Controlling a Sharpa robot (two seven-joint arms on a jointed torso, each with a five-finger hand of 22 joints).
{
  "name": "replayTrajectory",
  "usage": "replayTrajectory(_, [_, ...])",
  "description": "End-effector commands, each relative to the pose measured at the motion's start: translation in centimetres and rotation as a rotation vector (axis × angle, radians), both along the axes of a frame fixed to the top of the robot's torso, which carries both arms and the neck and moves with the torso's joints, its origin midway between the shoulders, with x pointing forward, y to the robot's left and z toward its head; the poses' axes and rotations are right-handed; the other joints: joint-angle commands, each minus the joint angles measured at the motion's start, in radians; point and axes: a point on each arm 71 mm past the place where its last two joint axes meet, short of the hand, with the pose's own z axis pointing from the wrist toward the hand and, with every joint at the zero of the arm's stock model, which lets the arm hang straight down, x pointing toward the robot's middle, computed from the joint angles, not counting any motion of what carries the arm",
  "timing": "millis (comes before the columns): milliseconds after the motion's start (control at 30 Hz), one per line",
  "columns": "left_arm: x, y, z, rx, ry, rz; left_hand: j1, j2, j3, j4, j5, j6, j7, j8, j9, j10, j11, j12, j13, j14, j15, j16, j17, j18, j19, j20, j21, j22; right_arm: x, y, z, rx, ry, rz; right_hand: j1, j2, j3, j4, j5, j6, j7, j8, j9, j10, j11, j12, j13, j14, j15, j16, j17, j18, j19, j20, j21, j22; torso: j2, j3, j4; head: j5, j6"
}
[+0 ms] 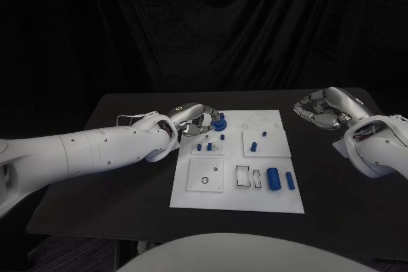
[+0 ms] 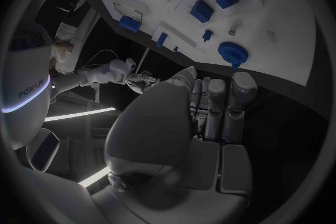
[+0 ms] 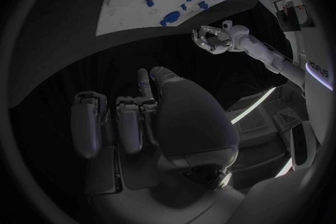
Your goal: Assemble the parts on the task board
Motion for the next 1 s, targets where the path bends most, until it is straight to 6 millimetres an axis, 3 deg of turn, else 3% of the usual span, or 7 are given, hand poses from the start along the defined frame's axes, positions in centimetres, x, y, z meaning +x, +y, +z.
replayTrajectory(33, [0.0,-1.4,-0.4,0.096,-0.010,-0.134,0.009,-0.022,0.038,-0.026,-0.006,-0.013,-0.008,-0.002,-0.074,-0.002,-0.008,-0.007,-0.039,0.072,-0.009,0.044,0.019,-0.021,0.076,-0.003,0.074,0.149,-0.1,-0.1,-0.1,0.000,0.002,-0.005,0.005,0.000,0.006,0.002,0.005,0.006,0.001,-0.005,-0.001,0.102,0.004,0.003,0.263,0.104,0.007,0.003,0.263,0.020,0.047,0.006,-0.003,0.227,0.002,-0.0011,-0.0016,-0.003,0.000])
replayTrajectory(167, [0.4,-2.4,-0.7,0.157,-0.040,-0.169,0.013,-0.045,0.085,-0.071,-0.027,-0.011,-0.041,0.000,-0.146,-0.012,-0.021,-0.019,-0.084,0.119,-0.022,0.055,0.002,-0.034,0.145,-0.013,0.138,0.166,-0.1,-0.1,0.0,0.000,0.002,-0.004,0.005,0.000,0.006,0.002,0.005,0.006,0.001,-0.005,-0.001,0.102,0.004,0.003,0.263,0.104,0.007,0.003,0.263,0.020,0.047,0.006,-0.003,0.227,0.003,-0.0019,-0.0024,-0.005,0.000])
replayTrajectory(200, [0.4,-2.6,-0.8,0.171,-0.047,-0.175,0.003,-0.055,0.099,-0.086,-0.054,-0.008,-0.064,0.000,-0.172,-0.026,-0.021,-0.032,-0.109,0.138,-0.024,0.061,-0.001,-0.038,0.166,-0.018,0.155,0.171,-0.2,-0.1,0.0,0.000,0.002,-0.004,0.005,0.000,0.006,0.002,0.005,0.006,0.001,-0.005,-0.001,0.102,0.004,0.003,0.263,0.104,0.007,0.003,0.263,0.020,0.047,0.006,-0.003,0.227,0.001,-0.0017,-0.0026,-0.006,0.000])
replayTrajectory(300, [0.7,-3.3,-0.9,0.207,-0.062,-0.184,-0.013,-0.063,0.104,-0.096,-0.077,-0.004,-0.069,0.000,-0.195,-0.026,-0.022,-0.034,-0.128,0.153,-0.028,0.069,-0.001,-0.041,0.180,-0.020,0.166,0.174,-0.2,0.0,0.0,0.000,0.003,-0.002,0.005,0.000,0.006,0.002,0.005,0.006,0.001,-0.005,-0.001,0.102,0.004,0.003,0.263,0.104,0.007,0.003,0.263,0.020,0.047,0.006,-0.003,0.227,0.004,-0.0028,-0.0029,-0.006,0.000])
replayTrajectory(533, [1.1,-4.0,-1.2,0.248,-0.057,-0.171,-0.051,-0.067,0.103,-0.110,-0.103,0.034,-0.055,0.008,-0.224,-0.002,-0.015,-0.019,-0.154,0.190,-0.025,0.098,0.017,-0.049,0.214,-0.018,0.193,0.184,-0.2,0.0,0.0,0.001,0.002,-0.002,0.005,0.000,0.007,0.003,0.006,0.006,0.001,-0.005,-0.001,0.102,0.004,0.003,0.263,0.104,0.007,0.003,0.263,0.020,0.047,0.006,-0.004,0.227,0.009,-0.0049,-0.0052,-0.007,0.000])
replayTrajectory(733, [1.3,-4.4,-1.3,0.259,-0.054,-0.161,-0.063,-0.066,0.109,-0.119,-0.105,0.077,-0.053,0.017,-0.233,0.025,-0.019,-0.008,-0.170,0.208,-0.028,0.114,0.027,-0.052,0.232,-0.020,0.207,0.189,-0.2,0.1,0.0,0.001,0.002,-0.001,0.005,0.000,0.007,0.003,0.006,0.006,0.001,-0.005,-0.001,0.102,0.004,0.003,0.263,0.104,0.007,0.003,0.263,0.020,0.047,0.006,-0.004,0.227,0.017,-0.0077,-0.0077,-0.005,0.000])
replayTrajectory(1000, [1.7,-4.5,-1.6,0.281,-0.036,-0.140,-0.078,-0.068,0.107,-0.118,-0.107,0.087,-0.049,0.016,-0.239,0.034,-0.018,-0.004,-0.177,0.218,-0.028,0.124,0.035,-0.054,0.239,-0.021,0.213,0.192,-0.1,0.1,0.0,0.001,0.002,0.001,0.005,0.000,0.007,0.003,0.006,0.006,0.001,-0.005,-0.001,0.102,0.004,0.003,0.263,0.104,0.007,0.003,0.263,0.020,0.047,0.006,-0.004,0.227,0.025,-0.0103,-0.0138,-0.002,0.000])
